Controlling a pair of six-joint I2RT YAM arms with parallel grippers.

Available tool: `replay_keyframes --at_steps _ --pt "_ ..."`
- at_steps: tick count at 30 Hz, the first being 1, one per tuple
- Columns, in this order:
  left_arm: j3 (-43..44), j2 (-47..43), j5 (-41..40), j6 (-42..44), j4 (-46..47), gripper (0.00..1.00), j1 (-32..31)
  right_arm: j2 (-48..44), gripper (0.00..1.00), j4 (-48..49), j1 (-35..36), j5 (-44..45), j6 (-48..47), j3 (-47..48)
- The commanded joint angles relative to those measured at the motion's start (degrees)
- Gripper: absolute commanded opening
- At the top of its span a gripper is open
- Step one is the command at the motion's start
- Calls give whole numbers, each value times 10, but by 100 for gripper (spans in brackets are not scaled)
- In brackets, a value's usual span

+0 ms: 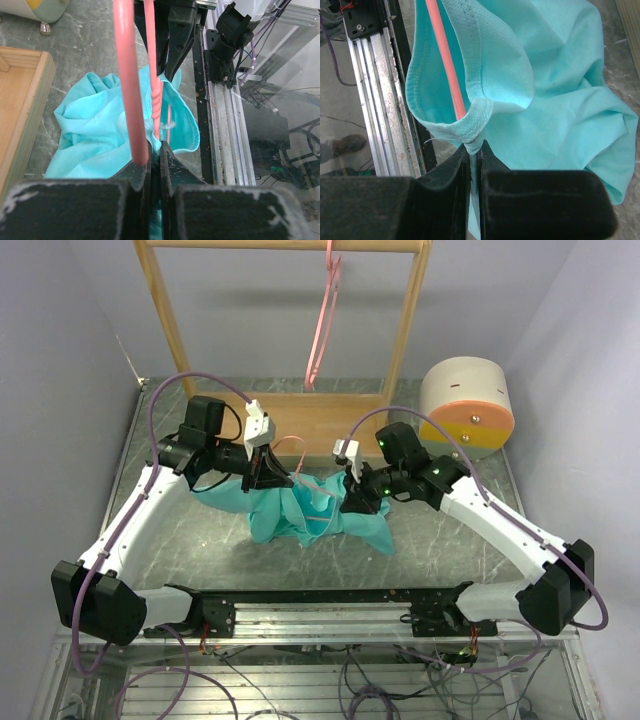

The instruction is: Place the t-shirt on the hanger

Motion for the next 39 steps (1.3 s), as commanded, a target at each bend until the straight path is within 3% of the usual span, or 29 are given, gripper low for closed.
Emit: replay_keyframes --at_steps 1,15,18,25,31,39 --pt "0 -3 31 -2 15 7 -7 13 7 76 1 -37 17 40" --pt "-2 6 23 8 14 7 -9 45 8 86 0 -62 23 85" --pt "-4 5 20 4 17 7 -10 51 1 93 1 -69 25 89" --pt "-6 4 -22 36 -16 8 -2 36 0 61 -1 -68 14 100" --pt "-2 19 -28 110 -97 20 52 -7 0 17 -6 -47 9 84" --pt "40 51 -33 206 -209 39 79 -39 0 10 -15 -27 16 68"
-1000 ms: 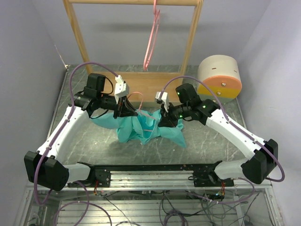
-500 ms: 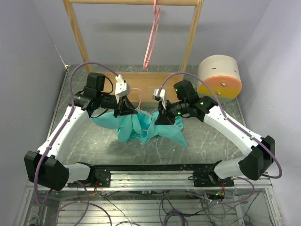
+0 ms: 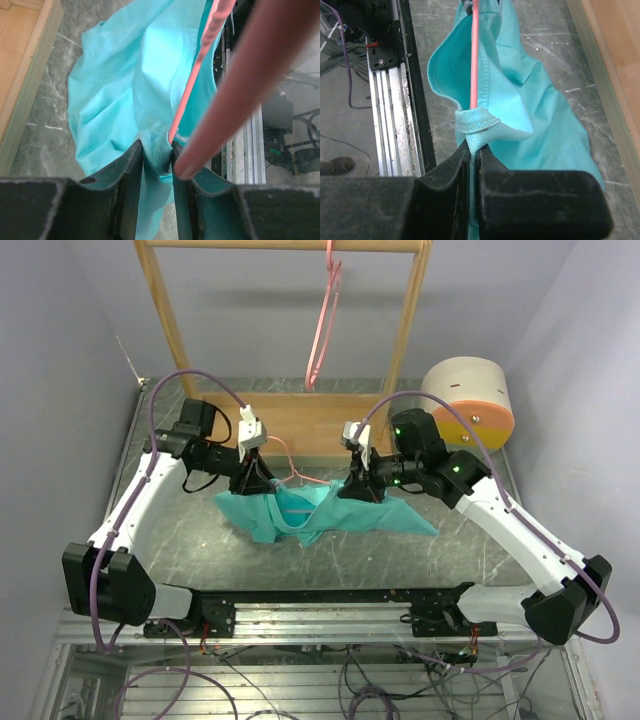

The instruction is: Place the t-shirt on the hanger

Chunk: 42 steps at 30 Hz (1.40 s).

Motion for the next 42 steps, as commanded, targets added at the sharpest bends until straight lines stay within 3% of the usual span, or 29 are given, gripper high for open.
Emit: replay_keyframes --at_steps 1,5,13,19,24,27,33,38,42 --pt "33 7 -2 76 -83 44 15 -18 0 13 -8 5 6 2" --pt "44 3 -4 69 -82 64 28 -24 0 14 -13 9 7 0" --pt "101 -20 10 -68 11 82 32 -24 0 34 -14 16 15 -17" --pt "90 -35 -31 -98 53 83 39 -36 0 60 -27 12 25 -21" --pt "79 -28 -25 57 -74 83 76 -44 0 59 -39 7 28 -27" --pt "61 -25 -33 113 -98 83 89 -47 0 56 -42 3 27 -27" --pt "41 -14 -37 92 -33 85 92 -49 0 48 -48 -1 23 -26" --pt "52 19 -27 135 -53 86 91 -54 0 54 -52 -6 29 -23" --pt "41 24 -30 92 8 86 76 -56 0 55 -53 -17 33 -22"
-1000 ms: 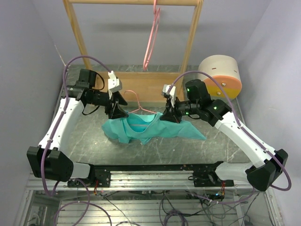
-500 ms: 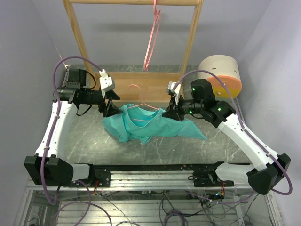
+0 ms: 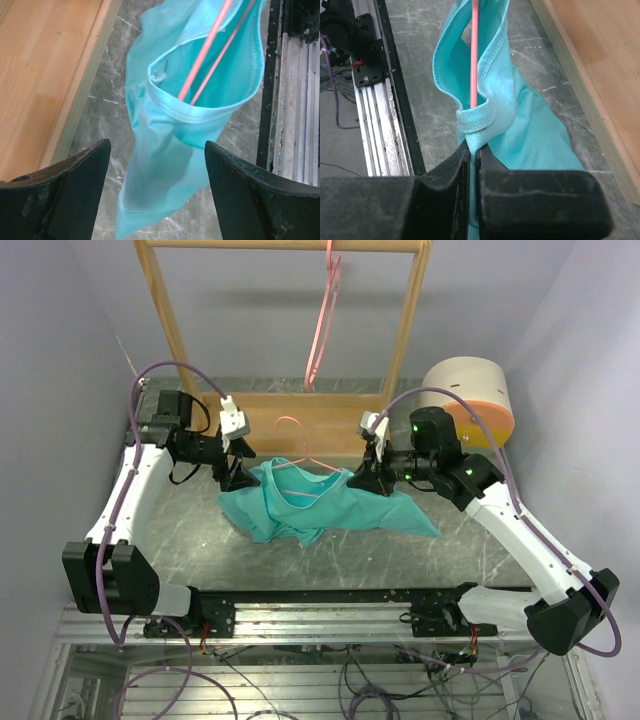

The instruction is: Place the t-shirt on the hanger

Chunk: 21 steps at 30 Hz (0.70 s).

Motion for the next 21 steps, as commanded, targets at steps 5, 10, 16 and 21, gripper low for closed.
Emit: replay_keyframes --at_steps 5,10,16,21 --pt "-10 1 6 -71 129 86 -39 -26 0 21 -6 -34 14 0" --pt "-2 5 12 -77 125 85 -58 -33 0 23 -6 -43 20 4" --pt "-6 -3 27 -61 100 71 -62 -39 0 39 -9 -53 26 7" --pt "7 -10 49 -106 122 25 -67 -28 0 36 -10 -69 25 6"
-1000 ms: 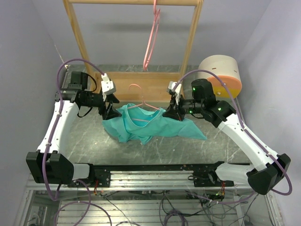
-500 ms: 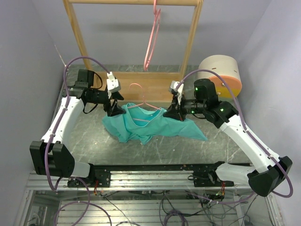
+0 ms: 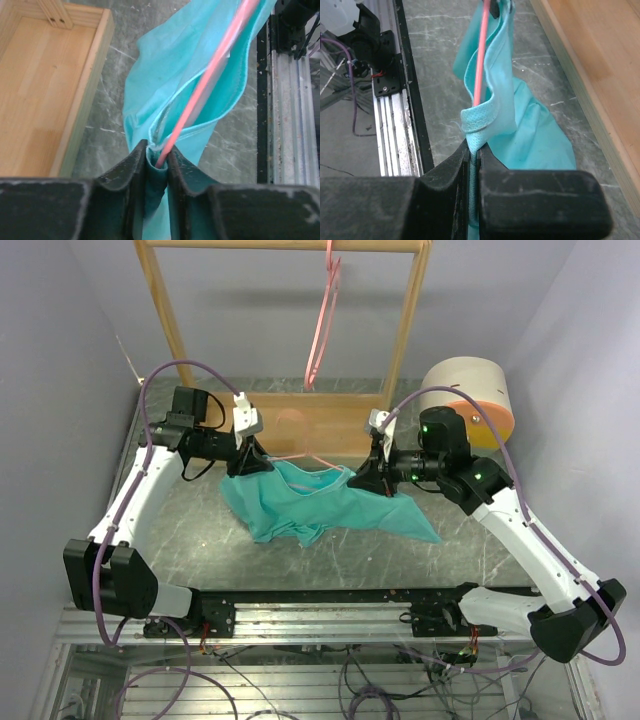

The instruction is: Place the t-shirt on the hanger

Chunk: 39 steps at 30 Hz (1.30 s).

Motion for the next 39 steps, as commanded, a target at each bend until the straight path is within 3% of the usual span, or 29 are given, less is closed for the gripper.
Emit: replay_keyframes --at_steps 1,17,19,22,26,30,39 --pt "18 -15 37 -38 26 20 -10 -1 0 21 -4 -26 3 5" --pt "40 -23 23 -114 61 28 -80 12 0 38 -4 -40 6 -17" --pt "42 -19 23 -113 58 24 -83 13 0 34 -4 -38 3 -16" --pt "45 -17 23 -105 51 7 -83 7 0 23 -4 -29 -4 -15" --pt "45 -19 16 -97 45 7 -78 -2 0 -15 -5 17 -12 -17" --pt "32 -34 19 -109 67 7 -62 -24 15 -59 -13 51 -16 -30" --pt "47 -26 42 -39 4 7 -60 -57 43 -60 -28 56 -6 -26"
